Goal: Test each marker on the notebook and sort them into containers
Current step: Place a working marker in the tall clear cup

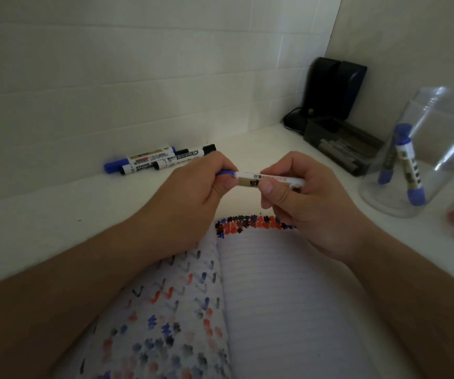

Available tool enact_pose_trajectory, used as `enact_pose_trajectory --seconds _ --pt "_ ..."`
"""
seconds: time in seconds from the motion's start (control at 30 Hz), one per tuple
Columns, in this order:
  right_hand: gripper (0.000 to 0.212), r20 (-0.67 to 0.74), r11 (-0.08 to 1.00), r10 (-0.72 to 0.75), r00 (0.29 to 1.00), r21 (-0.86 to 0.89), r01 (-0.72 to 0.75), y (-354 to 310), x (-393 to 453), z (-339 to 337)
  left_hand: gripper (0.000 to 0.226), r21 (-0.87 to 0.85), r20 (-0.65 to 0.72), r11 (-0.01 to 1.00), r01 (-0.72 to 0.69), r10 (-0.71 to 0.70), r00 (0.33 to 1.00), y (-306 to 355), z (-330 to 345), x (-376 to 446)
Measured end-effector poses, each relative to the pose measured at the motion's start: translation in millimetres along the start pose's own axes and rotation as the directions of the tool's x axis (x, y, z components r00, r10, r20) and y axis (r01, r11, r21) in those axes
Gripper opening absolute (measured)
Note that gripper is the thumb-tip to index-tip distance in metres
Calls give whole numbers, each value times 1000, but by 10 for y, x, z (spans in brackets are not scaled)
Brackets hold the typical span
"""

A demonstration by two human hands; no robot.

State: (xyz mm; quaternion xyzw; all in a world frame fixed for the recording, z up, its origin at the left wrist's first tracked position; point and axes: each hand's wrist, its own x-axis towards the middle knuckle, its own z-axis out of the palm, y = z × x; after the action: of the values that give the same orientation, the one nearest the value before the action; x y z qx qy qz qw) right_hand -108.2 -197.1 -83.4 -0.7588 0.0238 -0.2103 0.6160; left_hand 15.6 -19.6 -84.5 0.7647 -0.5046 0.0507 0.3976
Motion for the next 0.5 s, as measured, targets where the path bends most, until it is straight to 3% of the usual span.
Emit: enact_pose_trajectory --seconds 0.13,0.3,0.37,0.43,0.5 --pt "25 -22 1000 16 1000 3 -16 -16 -11 40 16 88 -35 996 -27 30 999 19 -21 22" --pt "9 -28 994 63 998 -89 -65 -171 -87 93 14 180 -2 982 -63 65 998 47 -70 -56" --pt "9 -23 966 82 996 -245 -85 -318 -156 85 13 260 112 963 -70 42 993 98 -83 -88" --pt "5 -37 871 47 998 -487 -59 -458 -327 13 13 329 224 940 -95 20 974 261 -67 -132" --pt "3 -51 778 -24 998 -628 -13 -602 -680 -123 16 330 266 926 -181 93 960 539 0 -212"
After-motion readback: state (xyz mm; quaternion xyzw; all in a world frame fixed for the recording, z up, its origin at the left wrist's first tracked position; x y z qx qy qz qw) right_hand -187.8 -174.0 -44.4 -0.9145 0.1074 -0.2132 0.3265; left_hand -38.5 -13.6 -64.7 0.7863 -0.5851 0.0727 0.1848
